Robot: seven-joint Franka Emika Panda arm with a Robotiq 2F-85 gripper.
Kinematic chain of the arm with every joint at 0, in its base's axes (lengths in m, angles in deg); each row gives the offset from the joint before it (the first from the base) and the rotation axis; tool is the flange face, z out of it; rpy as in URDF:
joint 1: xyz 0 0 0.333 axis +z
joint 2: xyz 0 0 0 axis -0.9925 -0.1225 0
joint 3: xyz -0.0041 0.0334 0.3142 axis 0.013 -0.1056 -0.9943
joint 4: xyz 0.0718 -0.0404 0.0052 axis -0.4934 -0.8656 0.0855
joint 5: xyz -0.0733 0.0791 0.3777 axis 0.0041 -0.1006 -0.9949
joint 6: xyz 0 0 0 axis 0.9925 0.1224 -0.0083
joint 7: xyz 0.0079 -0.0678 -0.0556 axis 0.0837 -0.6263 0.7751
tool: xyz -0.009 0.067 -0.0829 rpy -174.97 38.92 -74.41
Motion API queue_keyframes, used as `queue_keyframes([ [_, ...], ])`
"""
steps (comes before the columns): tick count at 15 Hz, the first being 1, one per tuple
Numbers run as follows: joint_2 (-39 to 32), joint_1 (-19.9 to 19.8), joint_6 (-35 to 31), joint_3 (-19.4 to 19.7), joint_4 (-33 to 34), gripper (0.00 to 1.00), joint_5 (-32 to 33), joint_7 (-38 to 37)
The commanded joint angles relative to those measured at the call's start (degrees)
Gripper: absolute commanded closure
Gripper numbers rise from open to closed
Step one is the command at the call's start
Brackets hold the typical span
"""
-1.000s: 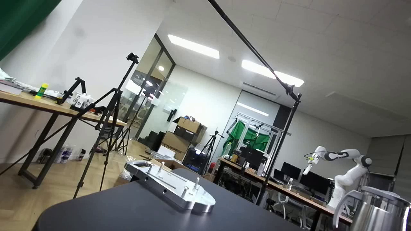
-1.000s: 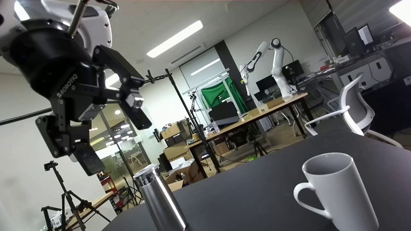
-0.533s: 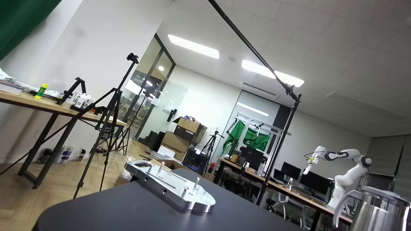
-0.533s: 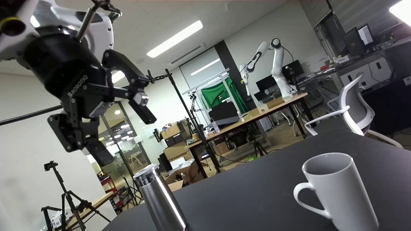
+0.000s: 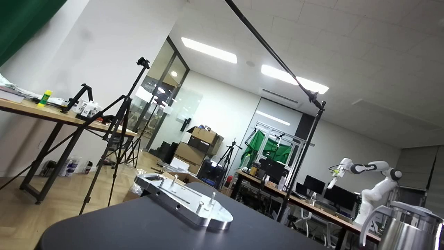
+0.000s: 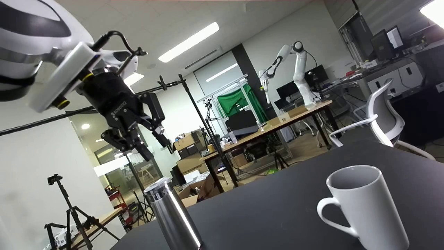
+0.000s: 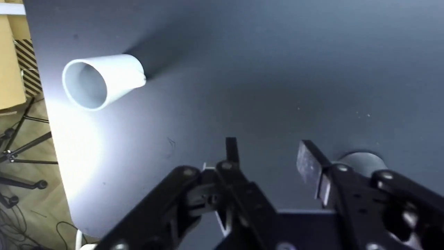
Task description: Press the button atop the flask
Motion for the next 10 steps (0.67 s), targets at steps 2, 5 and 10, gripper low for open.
queue_keyframes([
  [2,-9.3,3.8,1.6,-2.4,10.4,0.88,-6.9,-3.8],
  [5,-13.1,5.4,3.0,-3.3,15.1,1.00,-10.8,-3.8],
  [10,-13.7,5.3,3.5,-3.7,14.7,0.99,-9.0,-2.2],
])
